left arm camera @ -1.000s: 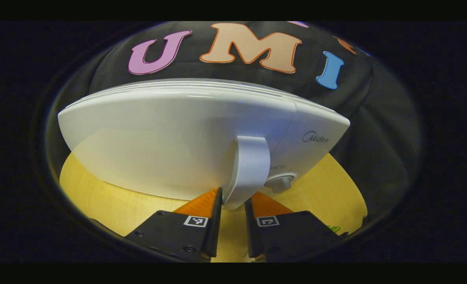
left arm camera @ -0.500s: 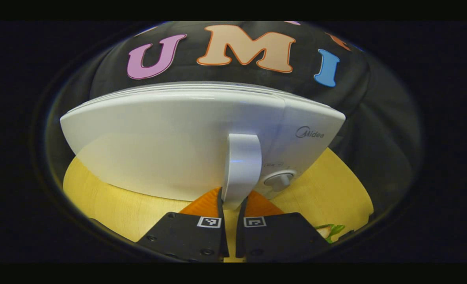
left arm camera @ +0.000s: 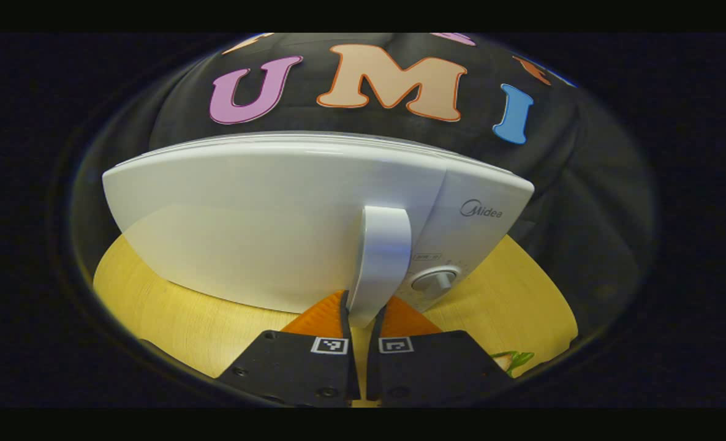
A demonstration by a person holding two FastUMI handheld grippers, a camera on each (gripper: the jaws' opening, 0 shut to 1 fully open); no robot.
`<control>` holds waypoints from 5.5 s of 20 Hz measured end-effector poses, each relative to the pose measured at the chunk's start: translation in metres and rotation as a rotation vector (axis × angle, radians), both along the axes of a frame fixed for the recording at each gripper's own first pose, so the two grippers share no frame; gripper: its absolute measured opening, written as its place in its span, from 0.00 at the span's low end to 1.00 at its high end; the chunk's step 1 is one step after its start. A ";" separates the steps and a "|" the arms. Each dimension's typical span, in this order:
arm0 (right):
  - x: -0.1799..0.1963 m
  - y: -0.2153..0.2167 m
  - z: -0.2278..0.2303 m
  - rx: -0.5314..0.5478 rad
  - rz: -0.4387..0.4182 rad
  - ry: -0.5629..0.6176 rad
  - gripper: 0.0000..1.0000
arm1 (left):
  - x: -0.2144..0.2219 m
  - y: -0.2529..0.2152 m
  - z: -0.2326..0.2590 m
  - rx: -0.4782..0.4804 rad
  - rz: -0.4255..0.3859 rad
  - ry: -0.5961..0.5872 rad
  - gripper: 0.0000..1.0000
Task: Open the microwave oven with the left hand, put the food in, and close the microwave oven.
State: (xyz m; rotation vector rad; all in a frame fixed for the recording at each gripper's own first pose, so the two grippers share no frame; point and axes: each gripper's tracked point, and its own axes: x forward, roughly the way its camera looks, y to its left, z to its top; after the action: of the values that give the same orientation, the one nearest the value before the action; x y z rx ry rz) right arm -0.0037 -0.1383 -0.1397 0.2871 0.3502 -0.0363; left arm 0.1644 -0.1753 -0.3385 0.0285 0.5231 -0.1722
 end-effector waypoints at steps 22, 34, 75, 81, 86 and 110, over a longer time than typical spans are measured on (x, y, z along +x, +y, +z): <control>-0.022 0.154 -0.023 -0.051 0.151 0.005 0.99 | -0.169 0.100 0.001 0.112 -0.196 0.000 0.10; -0.095 0.211 -0.025 -0.023 0.052 -0.029 0.98 | -0.213 0.204 0.020 0.076 -0.184 -0.033 0.88; 0.029 0.135 -0.208 -0.067 0.274 0.631 0.99 | -0.292 0.475 0.156 0.200 0.756 -0.188 0.93; 0.036 0.123 -0.230 -0.064 0.319 0.737 0.98 | -0.321 0.470 0.196 0.208 1.001 -0.325 0.89; 0.050 0.131 -0.239 0.027 0.355 0.818 0.98 | -0.319 0.445 0.220 0.264 0.988 -0.377 0.92; 0.048 0.162 -0.184 0.243 0.281 0.788 0.36 | -0.239 0.444 0.224 0.055 0.804 -0.348 0.93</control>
State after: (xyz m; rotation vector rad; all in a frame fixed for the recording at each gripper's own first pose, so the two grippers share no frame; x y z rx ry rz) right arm 0.0443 0.0239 -0.3240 0.4571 1.1799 0.1768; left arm -0.0751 0.2688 -0.1148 -0.0971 0.1621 0.6251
